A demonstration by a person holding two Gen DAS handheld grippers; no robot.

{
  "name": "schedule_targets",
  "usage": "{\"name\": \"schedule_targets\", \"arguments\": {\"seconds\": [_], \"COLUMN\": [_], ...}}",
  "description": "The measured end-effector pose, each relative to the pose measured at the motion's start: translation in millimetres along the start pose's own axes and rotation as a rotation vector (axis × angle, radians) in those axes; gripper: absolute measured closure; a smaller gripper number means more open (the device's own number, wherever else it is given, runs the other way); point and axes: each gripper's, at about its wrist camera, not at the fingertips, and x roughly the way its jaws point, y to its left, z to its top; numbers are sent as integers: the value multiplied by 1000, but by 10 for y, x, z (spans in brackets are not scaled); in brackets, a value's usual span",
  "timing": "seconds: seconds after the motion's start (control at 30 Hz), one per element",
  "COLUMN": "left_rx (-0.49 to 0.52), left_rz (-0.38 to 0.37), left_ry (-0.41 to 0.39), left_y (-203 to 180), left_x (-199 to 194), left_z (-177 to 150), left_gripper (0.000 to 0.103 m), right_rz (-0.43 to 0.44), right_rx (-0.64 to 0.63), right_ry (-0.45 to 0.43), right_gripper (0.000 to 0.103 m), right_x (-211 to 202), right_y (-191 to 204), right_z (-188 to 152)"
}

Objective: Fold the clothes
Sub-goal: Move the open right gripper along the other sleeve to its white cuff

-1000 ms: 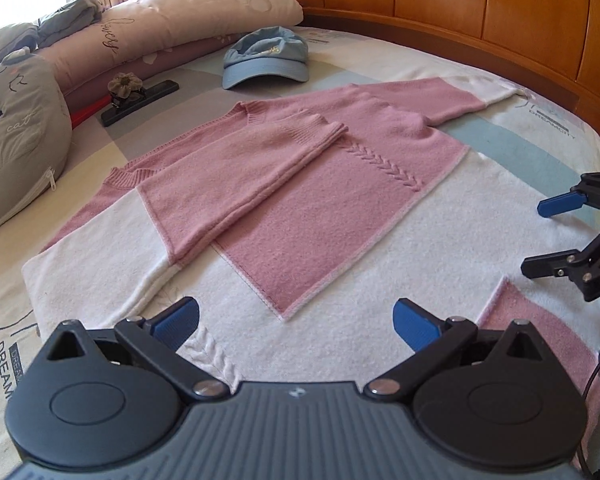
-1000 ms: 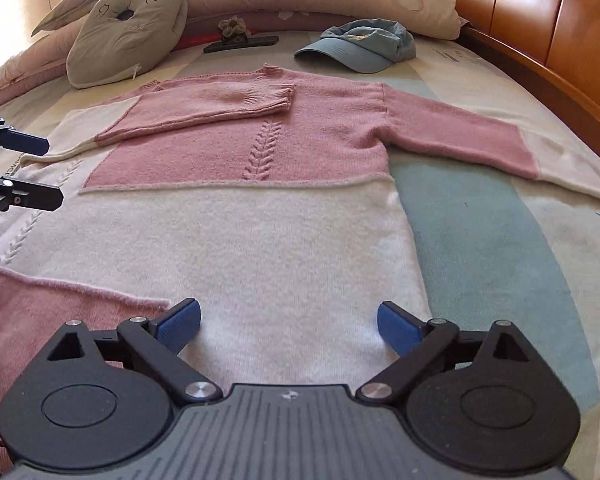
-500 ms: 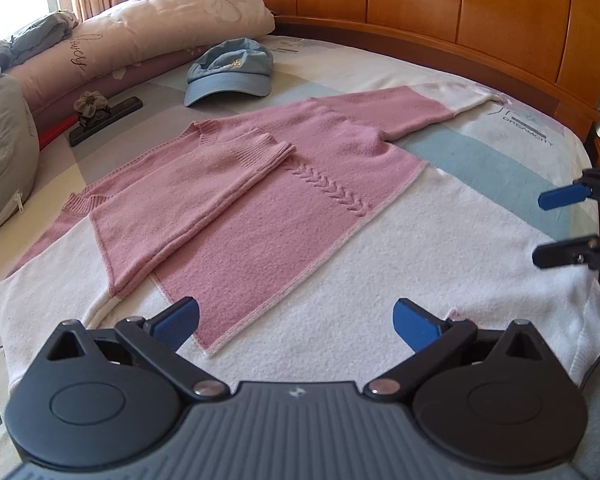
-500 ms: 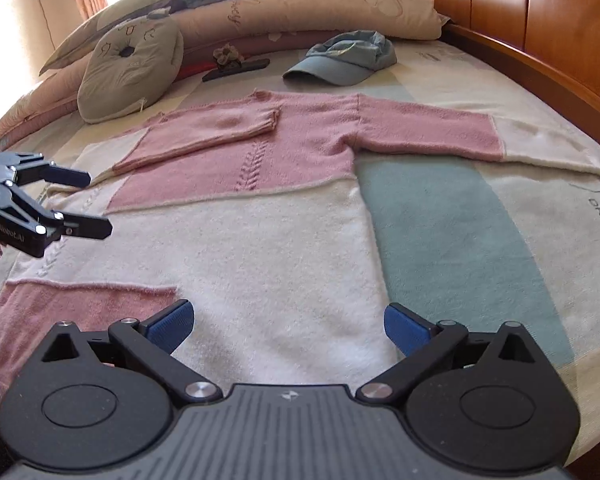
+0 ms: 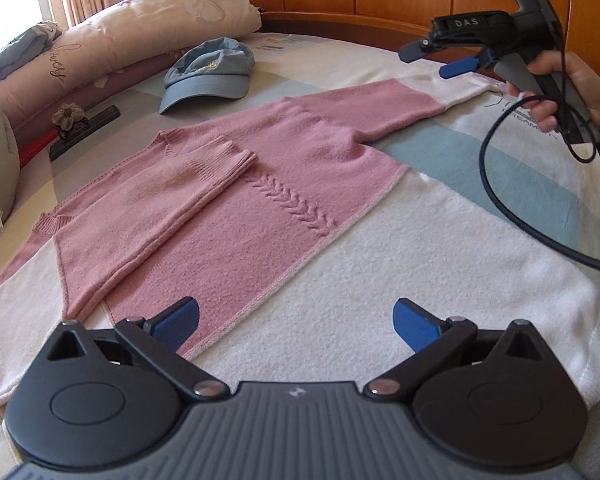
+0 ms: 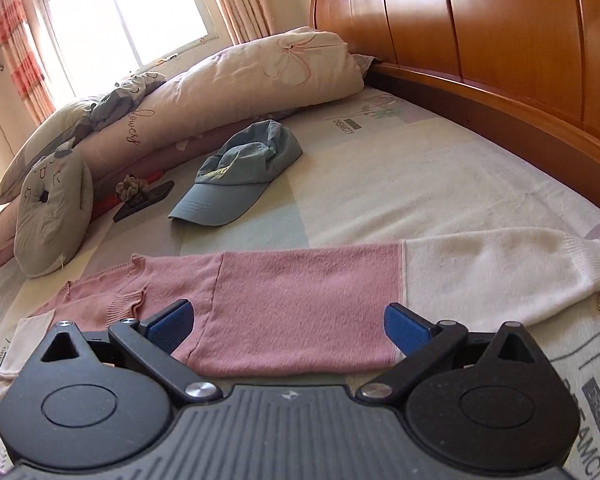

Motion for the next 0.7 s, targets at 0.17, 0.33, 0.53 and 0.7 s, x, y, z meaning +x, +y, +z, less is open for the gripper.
{"name": "schedule_targets", "arguments": {"seconds": [0.17,0.33,0.53,0.7], "left_rx": [-3,0,0,10], "left_rz": [14,15,5,11], "left_ry": [16,14,-5,8], "left_y": [-12,19,3,-17], "left_x": [58,96,117,89], "left_z": [24,21,55,37], "left_gripper": [1,1,1,1], "right_rz": [-3,-25,-64,-2], "right_rx": [-1,-101,-157,-100], "right_ry": [58,53,68,74], "right_gripper": [0,0,0,0], "right_x": [507,423,273,610], "right_y": [-115,-189,-19,160], "right_z": [36,-264,-170,29]}}
